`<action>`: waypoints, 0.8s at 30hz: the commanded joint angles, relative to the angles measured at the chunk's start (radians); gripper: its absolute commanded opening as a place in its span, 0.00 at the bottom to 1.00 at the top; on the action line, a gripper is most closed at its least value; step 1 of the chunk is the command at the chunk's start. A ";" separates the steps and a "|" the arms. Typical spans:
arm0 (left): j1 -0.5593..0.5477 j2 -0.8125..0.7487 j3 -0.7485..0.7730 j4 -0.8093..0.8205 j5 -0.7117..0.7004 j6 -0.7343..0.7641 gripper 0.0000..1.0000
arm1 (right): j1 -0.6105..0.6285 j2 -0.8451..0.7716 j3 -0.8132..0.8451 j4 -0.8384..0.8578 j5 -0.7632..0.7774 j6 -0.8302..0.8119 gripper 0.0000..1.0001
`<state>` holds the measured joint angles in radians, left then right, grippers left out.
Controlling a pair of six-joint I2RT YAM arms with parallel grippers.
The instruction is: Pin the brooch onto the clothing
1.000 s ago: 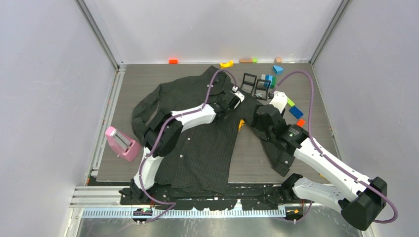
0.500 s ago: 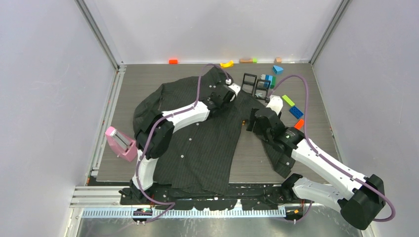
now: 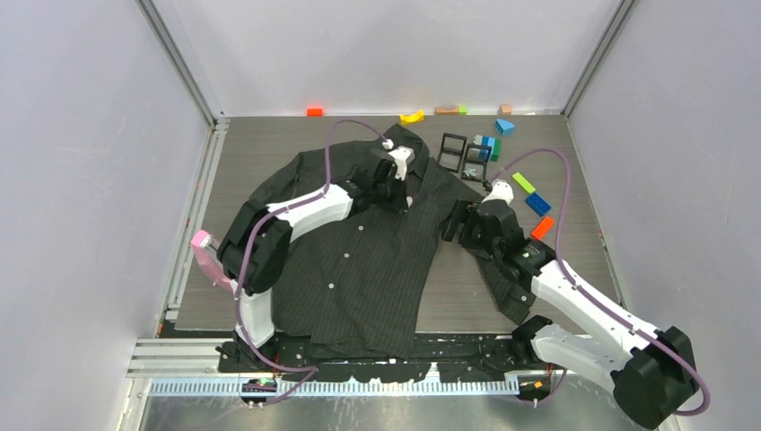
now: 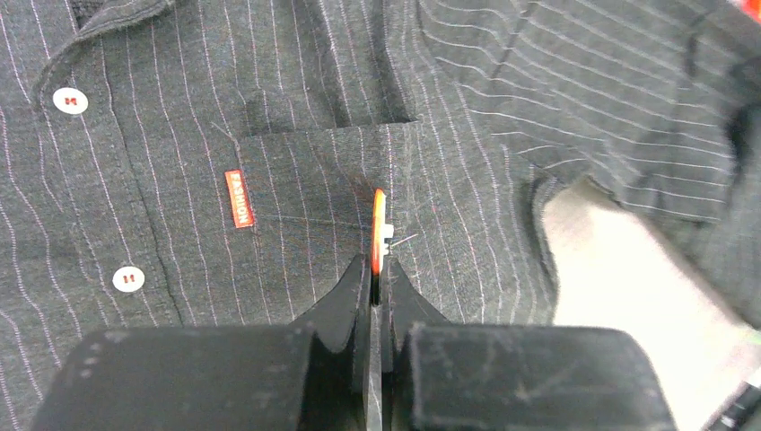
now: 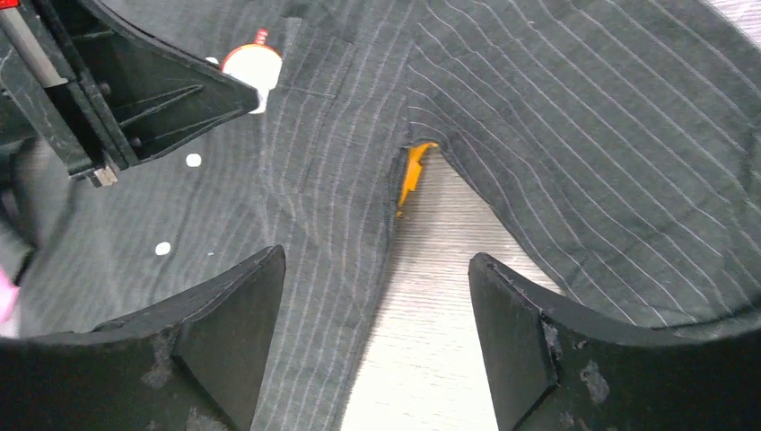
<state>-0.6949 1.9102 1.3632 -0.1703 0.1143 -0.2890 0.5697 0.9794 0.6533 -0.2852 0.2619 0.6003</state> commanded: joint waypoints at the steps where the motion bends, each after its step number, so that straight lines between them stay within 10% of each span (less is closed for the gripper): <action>1: 0.067 -0.089 -0.056 0.138 0.294 -0.078 0.00 | -0.094 -0.095 -0.052 0.210 -0.315 -0.033 0.81; 13: 0.198 -0.239 -0.160 0.247 0.793 -0.246 0.00 | -0.146 -0.185 -0.001 0.365 -0.831 -0.050 0.87; 24: 0.214 -0.395 -0.174 0.186 1.089 -0.223 0.00 | -0.149 -0.187 0.117 0.277 -0.905 -0.128 0.87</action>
<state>-0.4885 1.5818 1.1969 -0.0040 1.0260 -0.5121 0.4278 0.8028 0.7090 -0.0013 -0.6064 0.5293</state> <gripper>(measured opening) 0.027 0.870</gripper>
